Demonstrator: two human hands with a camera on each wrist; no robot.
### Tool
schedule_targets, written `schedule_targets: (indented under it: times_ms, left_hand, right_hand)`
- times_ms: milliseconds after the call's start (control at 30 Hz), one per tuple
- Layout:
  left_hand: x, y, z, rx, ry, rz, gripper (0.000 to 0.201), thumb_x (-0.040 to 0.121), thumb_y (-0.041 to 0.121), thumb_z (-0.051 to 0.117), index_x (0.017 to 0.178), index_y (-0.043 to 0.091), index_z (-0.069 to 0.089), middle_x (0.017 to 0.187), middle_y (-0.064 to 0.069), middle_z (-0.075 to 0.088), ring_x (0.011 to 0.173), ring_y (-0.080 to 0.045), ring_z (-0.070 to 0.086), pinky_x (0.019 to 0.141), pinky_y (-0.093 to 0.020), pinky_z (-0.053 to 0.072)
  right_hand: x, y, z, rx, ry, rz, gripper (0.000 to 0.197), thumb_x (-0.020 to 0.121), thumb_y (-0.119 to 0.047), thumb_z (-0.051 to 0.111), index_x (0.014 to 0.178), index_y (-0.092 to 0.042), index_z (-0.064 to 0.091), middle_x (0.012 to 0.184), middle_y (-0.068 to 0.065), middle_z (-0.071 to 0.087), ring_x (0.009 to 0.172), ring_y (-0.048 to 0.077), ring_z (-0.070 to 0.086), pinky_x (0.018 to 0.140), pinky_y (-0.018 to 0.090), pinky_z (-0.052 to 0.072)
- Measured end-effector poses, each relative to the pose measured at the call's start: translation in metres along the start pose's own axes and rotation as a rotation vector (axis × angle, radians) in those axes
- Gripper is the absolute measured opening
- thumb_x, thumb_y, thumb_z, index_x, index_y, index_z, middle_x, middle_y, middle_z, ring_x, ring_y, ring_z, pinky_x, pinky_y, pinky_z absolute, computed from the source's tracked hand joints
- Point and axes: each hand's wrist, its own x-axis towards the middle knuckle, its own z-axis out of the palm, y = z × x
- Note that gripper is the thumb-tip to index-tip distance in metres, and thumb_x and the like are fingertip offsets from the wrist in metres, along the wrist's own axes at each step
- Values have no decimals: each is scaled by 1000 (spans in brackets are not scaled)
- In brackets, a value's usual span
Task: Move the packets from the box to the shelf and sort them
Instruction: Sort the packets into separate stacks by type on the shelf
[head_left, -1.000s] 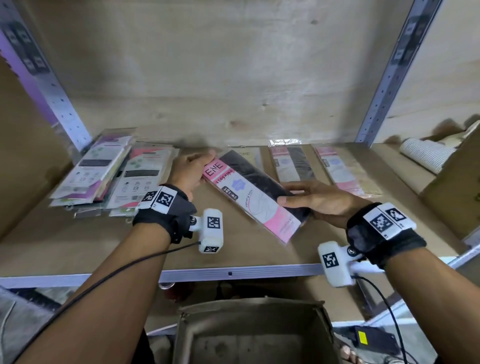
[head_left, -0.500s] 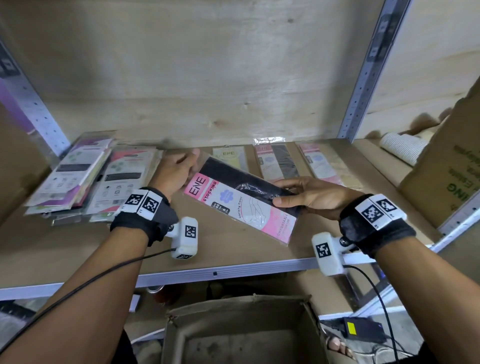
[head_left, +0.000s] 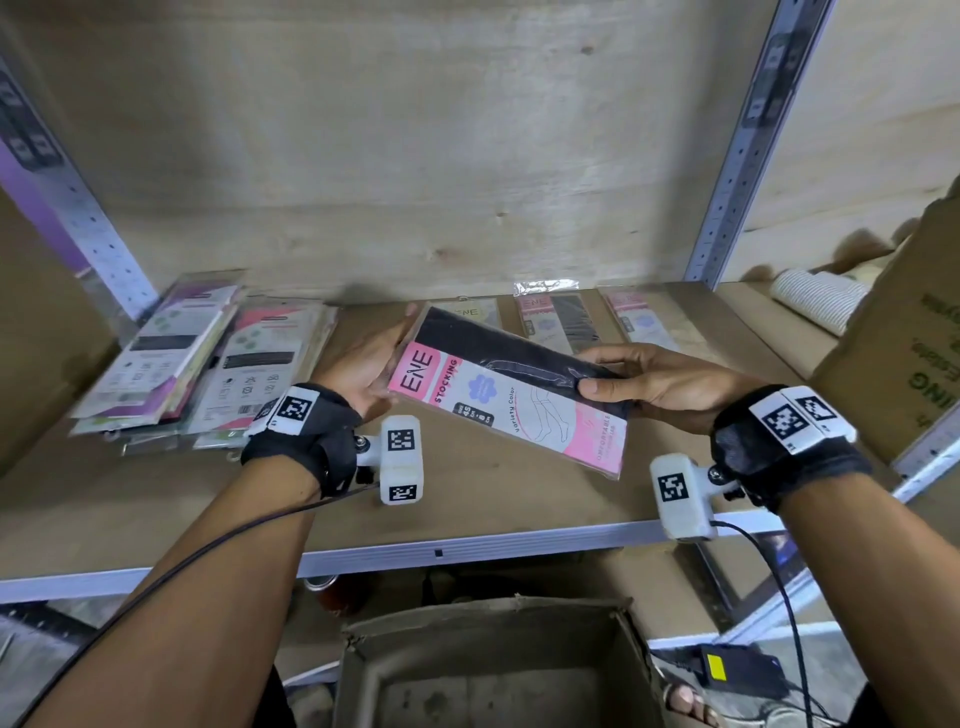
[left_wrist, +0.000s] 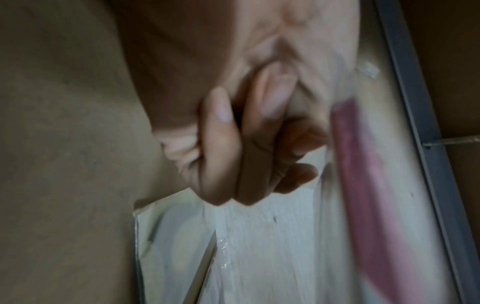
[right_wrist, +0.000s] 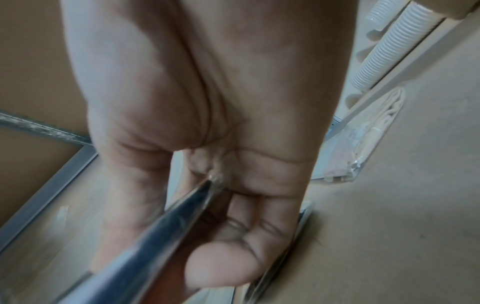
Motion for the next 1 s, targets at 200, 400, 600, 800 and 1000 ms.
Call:
schedule_targets:
  times_ms: [200, 400, 600, 800, 1000]
  left_hand:
    - [14, -11, 1, -197, 63, -86, 59, 95, 66, 39, 78, 13, 60, 54, -1, 57, 47, -17, 50, 52, -23, 35]
    - [27, -11, 5, -590, 147, -101, 53, 100, 59, 36, 92, 14, 64, 66, -1, 68, 42, -7, 48, 38, -16, 37]
    - [24, 1, 50, -316, -143, -84, 60, 91, 67, 49, 119, 16, 61, 107, -10, 77, 81, -23, 76, 63, -27, 61]
    - [20, 2, 83, -151, -297, 19, 43, 86, 23, 77, 125, 11, 62, 115, -15, 73, 90, -26, 76, 75, -27, 61]
    - [29, 8, 92, -133, -166, 138, 22, 83, 7, 78, 98, 19, 67, 92, -13, 74, 70, -17, 75, 64, -19, 59]
  right_hand:
    - [-3, 6, 2, 5, 49, 9, 41, 81, -25, 72, 119, -10, 66, 116, 16, 69, 103, 25, 66, 86, 31, 52]
    - [-6, -1, -4, 243, 236, -50, 19, 84, -21, 69, 102, -16, 72, 104, 15, 69, 93, 26, 62, 75, 33, 48]
    - [4, -3, -2, 382, 365, -83, 9, 93, -7, 64, 95, -16, 63, 94, 9, 74, 74, 20, 71, 55, 26, 57]
    - [17, -4, 5, 373, 486, -70, 22, 90, -7, 68, 106, -10, 54, 99, 15, 69, 73, 22, 70, 52, 25, 56]
    - [28, -4, 0, 155, 640, -19, 37, 89, -9, 71, 122, 0, 57, 101, 17, 69, 71, 24, 65, 51, 26, 46]
